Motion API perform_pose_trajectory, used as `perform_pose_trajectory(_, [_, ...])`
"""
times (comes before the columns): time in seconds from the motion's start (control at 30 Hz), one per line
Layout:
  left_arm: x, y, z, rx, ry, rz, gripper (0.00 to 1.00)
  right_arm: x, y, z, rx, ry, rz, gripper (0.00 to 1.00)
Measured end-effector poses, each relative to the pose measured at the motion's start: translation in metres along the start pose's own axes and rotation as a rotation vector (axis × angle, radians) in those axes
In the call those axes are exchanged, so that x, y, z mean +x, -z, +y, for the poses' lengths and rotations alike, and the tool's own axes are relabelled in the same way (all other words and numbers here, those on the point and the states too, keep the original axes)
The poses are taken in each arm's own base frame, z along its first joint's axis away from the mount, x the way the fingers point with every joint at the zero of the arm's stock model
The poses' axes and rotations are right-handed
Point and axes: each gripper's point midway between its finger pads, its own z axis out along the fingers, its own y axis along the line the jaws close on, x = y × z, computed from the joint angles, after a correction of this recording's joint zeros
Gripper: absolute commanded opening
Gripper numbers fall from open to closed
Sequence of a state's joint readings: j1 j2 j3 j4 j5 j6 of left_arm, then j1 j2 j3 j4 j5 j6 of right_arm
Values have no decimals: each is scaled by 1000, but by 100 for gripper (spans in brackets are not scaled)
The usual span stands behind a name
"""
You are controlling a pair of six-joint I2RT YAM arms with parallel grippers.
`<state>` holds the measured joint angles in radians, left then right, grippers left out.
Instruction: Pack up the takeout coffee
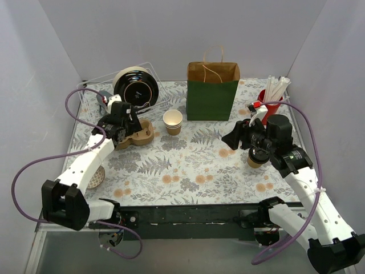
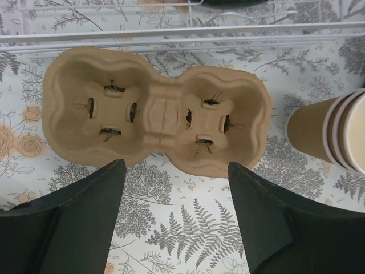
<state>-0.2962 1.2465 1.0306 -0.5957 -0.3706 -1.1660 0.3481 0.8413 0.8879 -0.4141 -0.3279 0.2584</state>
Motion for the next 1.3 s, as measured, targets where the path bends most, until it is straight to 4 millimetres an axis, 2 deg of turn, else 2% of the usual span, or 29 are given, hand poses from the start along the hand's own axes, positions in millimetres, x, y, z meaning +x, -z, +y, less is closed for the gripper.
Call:
perform_pose_trajectory(0.27, [29,-42,6,-37,-35,148,65,-5,5,-7,48,-13,-63,68])
perform_pose_trajectory(0.4, [33,-58,12,-66,-50,174,65,-15,14,0,33,-7,-118,68])
perform_pose_trajectory(0.57, [35,-67,18,-87,-65,190,64,-19,17,2,31,0,-137,68])
perform_pose_trajectory(0.7, [31,-69,15,-66,-77,188,70,-21,9,-15,108,-3,-138,69])
perform_pose_trajectory(0.8, [31,-69,12,-47,-89,189,75,-28,-1,-38,221,-18,-134,70])
perform_pose_trajectory(0.93, [28,-62,5,3,-90,188,82,-71,-18,-65,373,-25,-181,70])
perform_pose_trajectory(0.97, [26,-59,2,19,-86,183,86,-86,-21,-68,399,-25,-199,70])
perform_pose_trajectory(1.0, [23,-55,-1,38,-80,177,95,-102,-25,-72,423,-25,-221,70])
perform_pose_trajectory(1.03, [19,-51,-4,58,-72,166,98,-119,-29,-75,441,-25,-245,70])
perform_pose_trajectory(1.13, [12,-34,-11,125,-44,128,98,-159,-43,-82,473,-19,-296,70])
perform_pose_trajectory(1.2, [12,-25,-13,158,-34,111,98,-176,-55,-87,479,-10,-304,67])
perform_pose_trajectory(1.3, [19,-14,-13,197,-27,104,98,-188,-74,-98,505,4,-289,64])
